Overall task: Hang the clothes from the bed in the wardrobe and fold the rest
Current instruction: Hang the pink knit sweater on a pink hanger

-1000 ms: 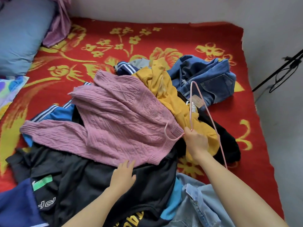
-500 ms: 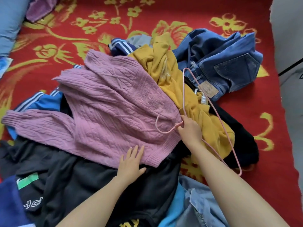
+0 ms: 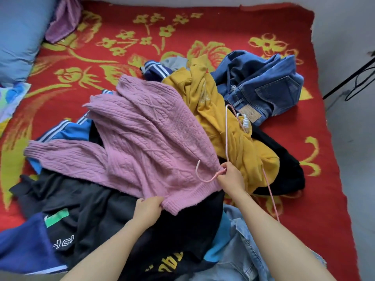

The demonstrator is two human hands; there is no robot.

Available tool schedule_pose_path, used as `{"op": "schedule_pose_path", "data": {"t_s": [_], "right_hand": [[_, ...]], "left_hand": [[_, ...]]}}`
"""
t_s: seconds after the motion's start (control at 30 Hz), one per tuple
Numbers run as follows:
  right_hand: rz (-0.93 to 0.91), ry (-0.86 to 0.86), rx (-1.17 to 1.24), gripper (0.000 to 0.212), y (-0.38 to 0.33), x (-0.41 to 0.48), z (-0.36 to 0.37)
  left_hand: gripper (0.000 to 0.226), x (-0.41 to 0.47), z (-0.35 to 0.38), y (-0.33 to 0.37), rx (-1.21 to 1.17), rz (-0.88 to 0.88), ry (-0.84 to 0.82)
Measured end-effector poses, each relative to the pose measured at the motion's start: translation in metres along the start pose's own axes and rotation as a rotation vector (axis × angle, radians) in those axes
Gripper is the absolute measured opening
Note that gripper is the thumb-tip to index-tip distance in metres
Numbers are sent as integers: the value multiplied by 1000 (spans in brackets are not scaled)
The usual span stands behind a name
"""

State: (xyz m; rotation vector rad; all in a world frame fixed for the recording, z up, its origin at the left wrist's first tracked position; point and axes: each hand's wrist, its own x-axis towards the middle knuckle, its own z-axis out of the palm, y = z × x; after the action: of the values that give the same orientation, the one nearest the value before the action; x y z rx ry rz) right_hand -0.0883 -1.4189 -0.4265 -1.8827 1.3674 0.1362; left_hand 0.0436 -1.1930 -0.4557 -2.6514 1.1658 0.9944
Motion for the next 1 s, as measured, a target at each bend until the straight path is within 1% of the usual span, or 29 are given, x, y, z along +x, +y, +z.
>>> {"op": "schedule_pose_path", "data": {"t_s": [0.13, 0.27, 0.3, 0.4, 0.47, 0.53, 0.63, 0.7, 0.73, 0.77, 0.83, 0.93, 1.0], "right_hand": [[28, -2, 47, 17, -12, -37, 5], [45, 37, 107, 5, -26, -80, 16], [47, 56, 117, 7, -33, -95, 18], [74, 115, 158, 24, -42, -125, 23], [79, 167, 188, 30, -53, -146, 28], [100, 205, 204, 31, -61, -162, 31], [125, 293, 294, 23, -93, -193, 47], [136, 341, 435, 18, -119, -209, 53], [123, 355, 514, 20, -136, -217, 55], [101, 366, 573, 23, -151, -224, 55], [42, 394, 628, 24, -183, -235, 48], [-121, 493, 661, 21, -239, -254, 15], [-247, 577, 709, 21, -277, -267, -14]], "left_hand": [[20, -44, -19, -39, -209, -65, 57], [11, -77, -22, -52, -267, -79, 86], [11, -87, -23, -58, -278, -67, 87], [12, -106, -20, -76, -265, -14, 55], [9, -119, -22, -94, -304, 16, 43], [11, -129, -26, -109, -368, 49, 10], [15, -151, -47, -153, -447, 149, 1], [12, -159, -67, -180, -564, 185, 77], [11, -164, -81, -195, -631, 205, 135], [16, -167, -96, -207, -690, 232, 196], [15, -176, -135, -225, -805, 327, 307], [27, -203, -207, -229, -927, 486, 480], [29, -221, -256, -225, -1007, 583, 618]]}}
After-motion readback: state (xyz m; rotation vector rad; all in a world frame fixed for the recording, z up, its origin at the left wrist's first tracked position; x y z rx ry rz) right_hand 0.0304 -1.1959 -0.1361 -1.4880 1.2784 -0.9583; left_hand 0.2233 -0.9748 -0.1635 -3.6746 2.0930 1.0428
